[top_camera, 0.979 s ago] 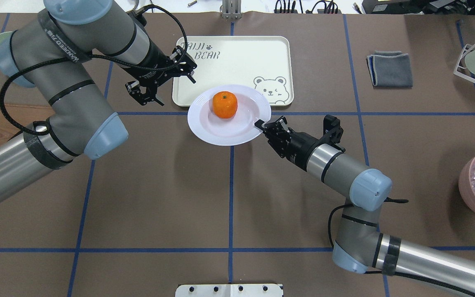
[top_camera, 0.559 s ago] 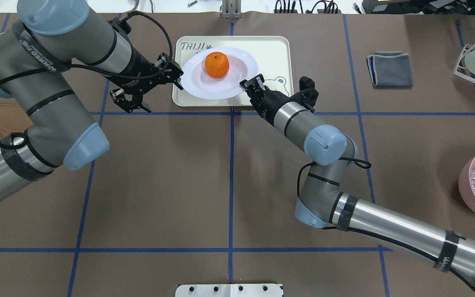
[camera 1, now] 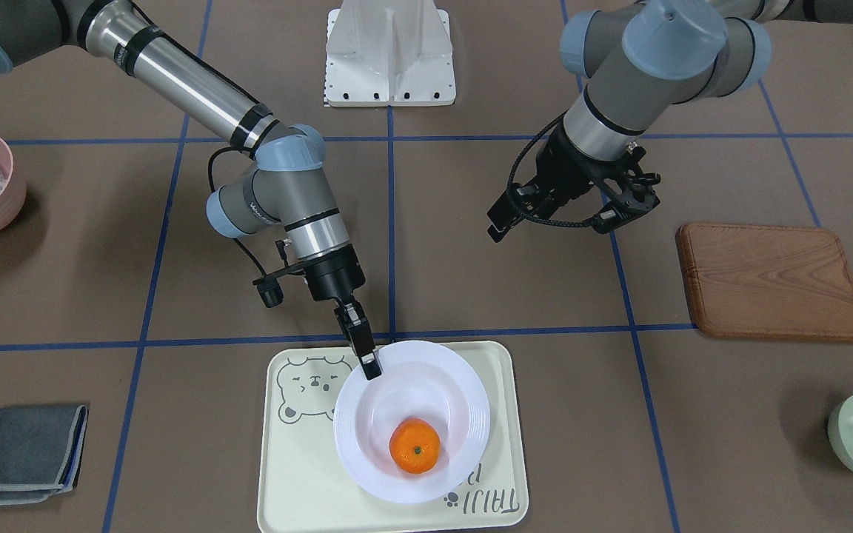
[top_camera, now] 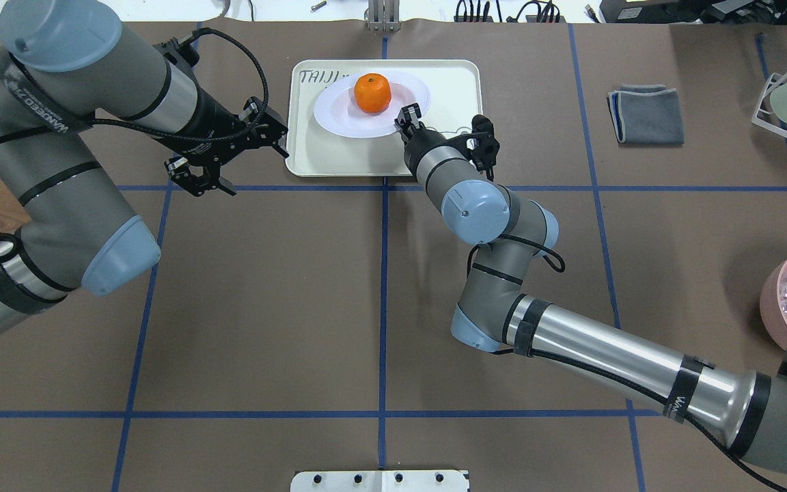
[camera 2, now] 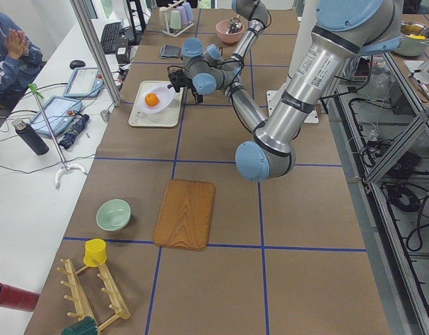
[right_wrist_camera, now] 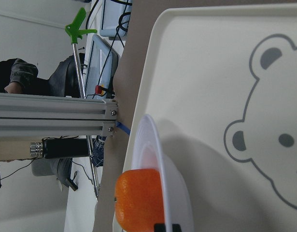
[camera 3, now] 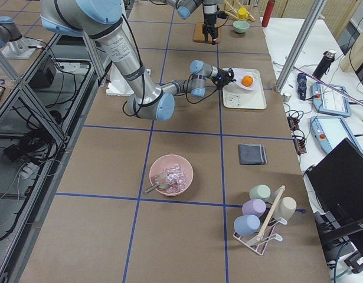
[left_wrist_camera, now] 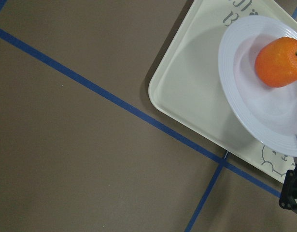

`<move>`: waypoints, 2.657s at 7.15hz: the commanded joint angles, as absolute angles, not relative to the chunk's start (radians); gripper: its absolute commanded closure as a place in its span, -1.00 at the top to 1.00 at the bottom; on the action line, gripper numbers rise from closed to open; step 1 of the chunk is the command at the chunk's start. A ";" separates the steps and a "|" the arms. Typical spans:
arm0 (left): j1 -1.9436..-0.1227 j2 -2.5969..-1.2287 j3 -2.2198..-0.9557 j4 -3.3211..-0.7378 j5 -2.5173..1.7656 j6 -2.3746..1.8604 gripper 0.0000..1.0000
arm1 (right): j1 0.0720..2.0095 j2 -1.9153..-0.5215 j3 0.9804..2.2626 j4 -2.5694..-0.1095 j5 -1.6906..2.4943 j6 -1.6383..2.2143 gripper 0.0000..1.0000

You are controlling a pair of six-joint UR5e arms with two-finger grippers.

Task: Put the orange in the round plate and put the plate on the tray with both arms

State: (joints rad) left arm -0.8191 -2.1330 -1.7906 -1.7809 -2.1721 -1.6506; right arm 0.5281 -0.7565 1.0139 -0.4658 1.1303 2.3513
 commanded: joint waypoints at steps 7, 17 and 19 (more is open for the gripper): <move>-0.836 -2.122 -1.796 -1.779 -2.171 -1.599 0.95 | 0.515 -1.176 1.660 -0.578 1.296 2.265 1.00; -1.331 -1.629 -1.715 -1.731 -2.253 -0.149 0.95 | 1.325 -1.405 1.652 -1.317 2.330 0.324 1.00; -1.432 -1.631 -1.678 -1.594 -2.266 0.135 0.95 | 1.408 -1.398 1.644 -1.519 2.329 0.041 1.00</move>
State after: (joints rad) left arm -1.3699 -1.6322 -1.7050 -1.6705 -2.2537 -0.0427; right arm 1.3552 -1.3977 1.6491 -1.3962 2.3281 0.2225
